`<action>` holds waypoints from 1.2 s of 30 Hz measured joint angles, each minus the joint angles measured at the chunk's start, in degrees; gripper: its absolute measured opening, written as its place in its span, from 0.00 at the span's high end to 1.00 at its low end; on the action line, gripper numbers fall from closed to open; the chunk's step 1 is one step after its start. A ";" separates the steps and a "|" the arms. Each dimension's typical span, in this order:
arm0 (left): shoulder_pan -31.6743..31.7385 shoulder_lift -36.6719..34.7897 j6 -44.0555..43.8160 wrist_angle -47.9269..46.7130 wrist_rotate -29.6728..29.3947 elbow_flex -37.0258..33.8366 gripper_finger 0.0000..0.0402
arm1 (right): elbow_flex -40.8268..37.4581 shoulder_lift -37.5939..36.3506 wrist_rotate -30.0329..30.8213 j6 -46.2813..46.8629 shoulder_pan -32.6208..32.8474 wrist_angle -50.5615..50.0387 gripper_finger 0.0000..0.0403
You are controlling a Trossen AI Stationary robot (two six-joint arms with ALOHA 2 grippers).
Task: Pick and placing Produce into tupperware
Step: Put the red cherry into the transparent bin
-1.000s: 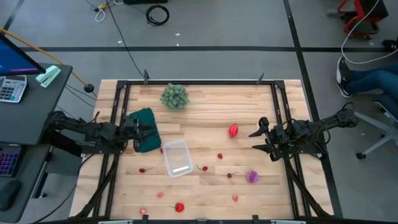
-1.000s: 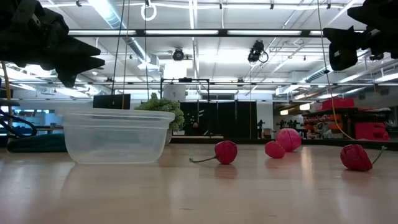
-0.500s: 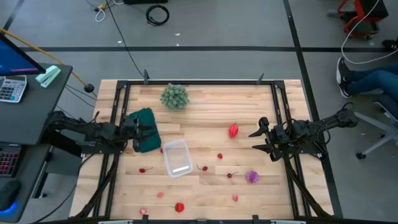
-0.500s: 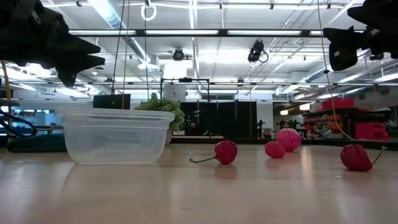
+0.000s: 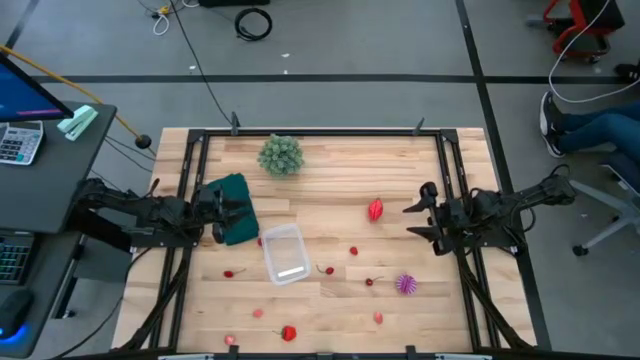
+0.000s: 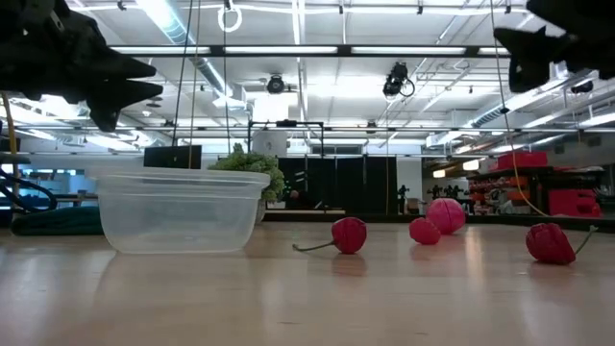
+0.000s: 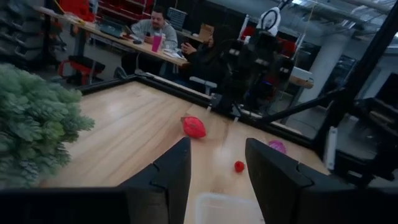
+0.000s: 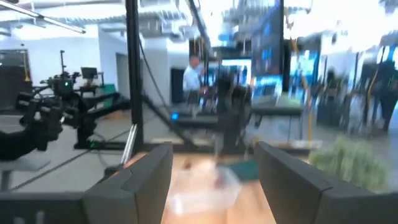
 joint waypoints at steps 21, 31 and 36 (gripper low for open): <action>0.00 0.00 5.29 7.56 -1.33 0.00 0.66 | 11.51 1.89 3.87 17.72 0.00 -2.92 0.41; 0.00 0.02 5.30 12.83 -1.52 -0.01 0.67 | 14.25 21.63 -7.65 45.78 0.07 -27.88 0.41; 0.00 0.01 5.97 13.43 -1.54 0.00 0.68 | 14.26 34.51 -23.72 58.37 0.83 -26.65 0.41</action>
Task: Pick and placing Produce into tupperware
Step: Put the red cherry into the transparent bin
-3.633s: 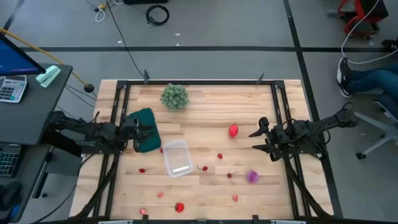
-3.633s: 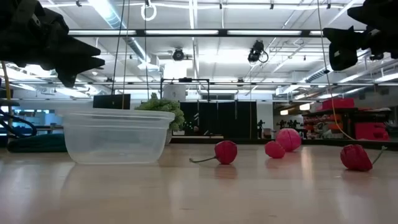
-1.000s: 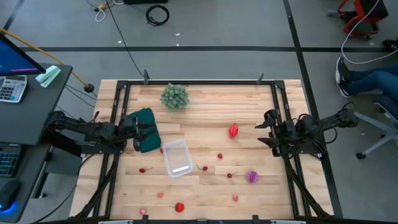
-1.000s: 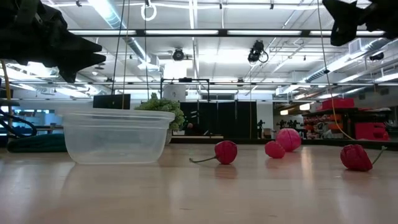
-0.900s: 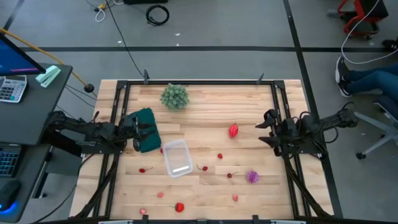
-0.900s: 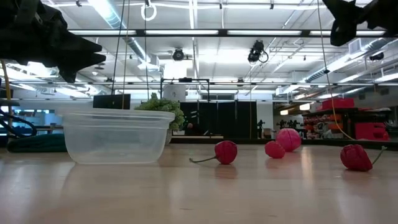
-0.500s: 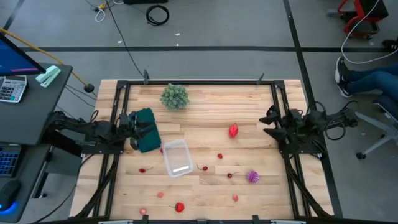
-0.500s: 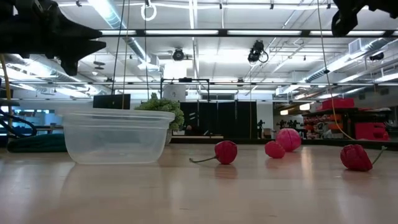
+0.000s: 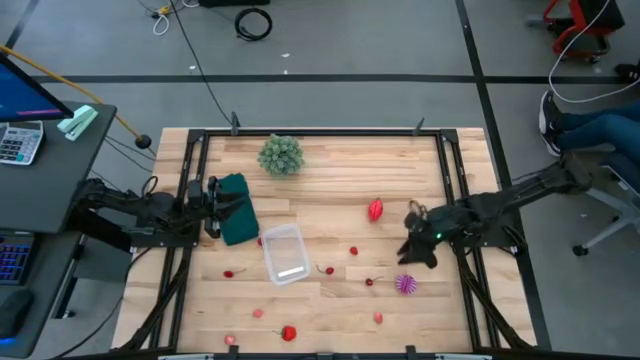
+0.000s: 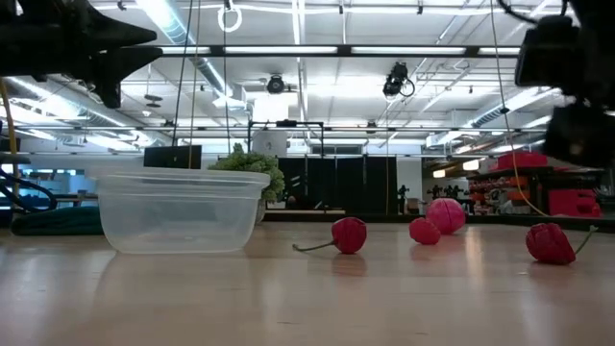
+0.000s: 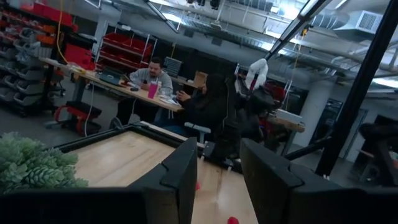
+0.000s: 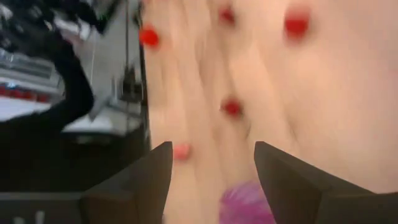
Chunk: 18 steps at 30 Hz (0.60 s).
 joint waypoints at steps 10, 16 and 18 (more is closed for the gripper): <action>0.00 -0.01 8.76 1.02 -0.03 0.02 0.69 | 2.82 13.45 -0.65 -3.38 2.69 1.39 0.41; 0.00 0.01 14.11 1.18 -0.03 1.14 0.67 | 8.96 14.19 5.71 -15.36 2.69 1.59 0.41; 0.00 -0.04 14.32 1.86 -0.03 1.83 0.67 | 11.18 14.44 9.91 -18.75 2.69 1.52 0.41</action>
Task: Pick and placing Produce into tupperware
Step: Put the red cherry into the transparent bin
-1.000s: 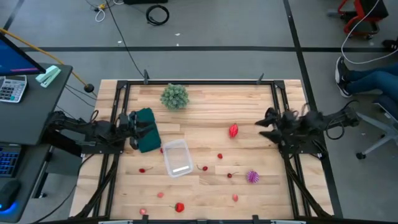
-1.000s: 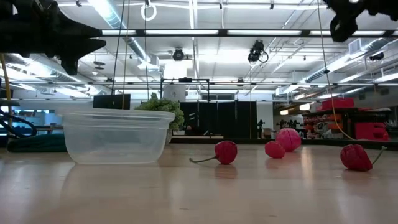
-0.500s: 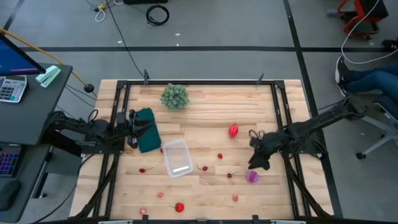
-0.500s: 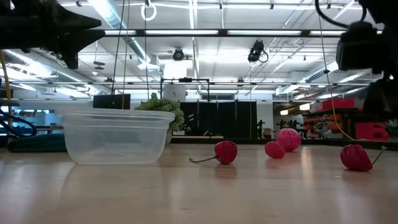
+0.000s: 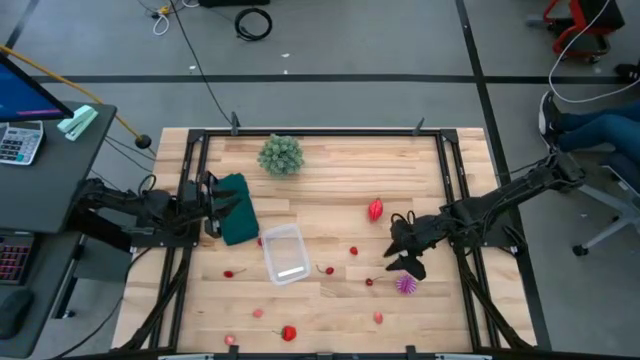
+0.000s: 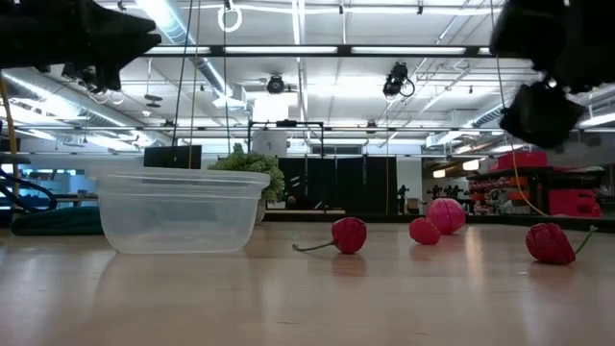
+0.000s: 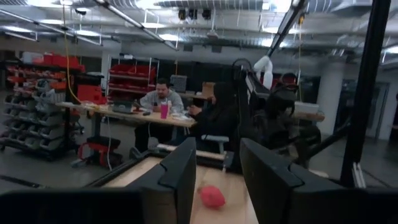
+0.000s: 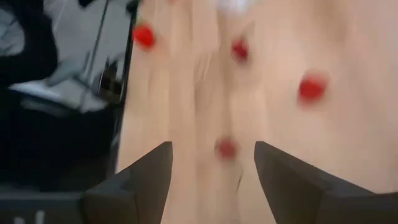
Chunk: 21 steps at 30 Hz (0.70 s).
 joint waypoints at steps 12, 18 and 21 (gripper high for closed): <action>0.00 0.07 -12.29 -7.64 0.03 0.18 0.66 | 3.45 3.61 6.33 -24.69 0.25 0.29 0.41; 0.00 0.04 -12.34 -8.38 0.02 0.18 0.68 | 3.44 6.43 4.84 -26.52 0.87 -1.63 0.41; 0.00 0.04 -12.05 -8.43 0.02 0.22 0.69 | 3.43 8.03 3.28 -21.39 2.77 -2.92 0.41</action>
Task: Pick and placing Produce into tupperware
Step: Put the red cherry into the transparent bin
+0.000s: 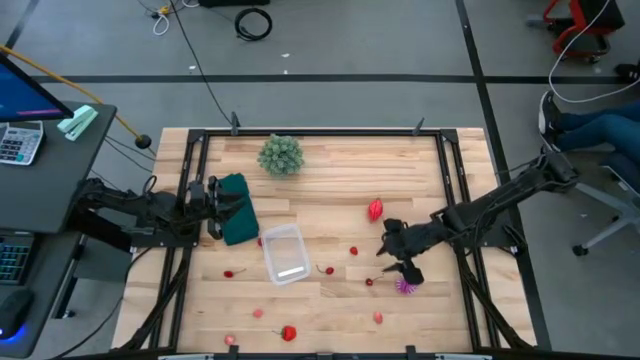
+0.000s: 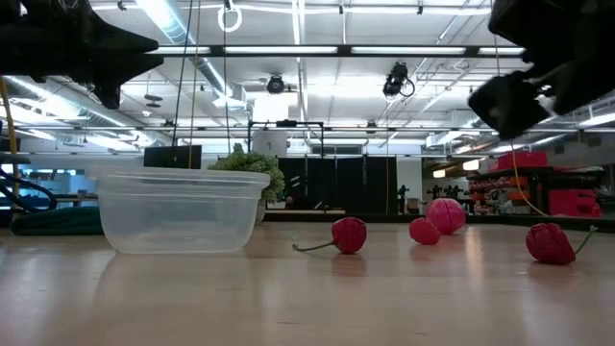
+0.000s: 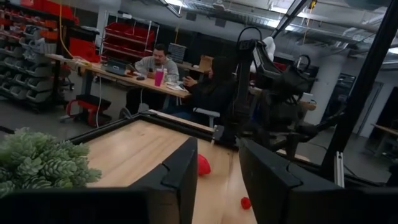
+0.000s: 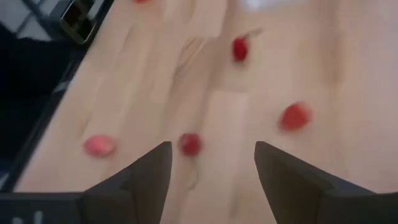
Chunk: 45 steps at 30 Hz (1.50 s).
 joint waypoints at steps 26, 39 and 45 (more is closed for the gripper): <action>-0.01 0.00 0.66 -0.01 0.00 0.13 0.71 | 0.00 17.25 2.05 6.88 3.22 3.43 0.40; 0.00 0.00 0.66 -0.01 -0.02 0.13 0.71 | 0.00 17.51 1.15 10.49 3.24 3.50 0.62; -0.01 0.00 0.64 -0.01 -0.02 0.13 0.71 | 0.00 17.51 1.17 10.62 3.24 5.04 0.78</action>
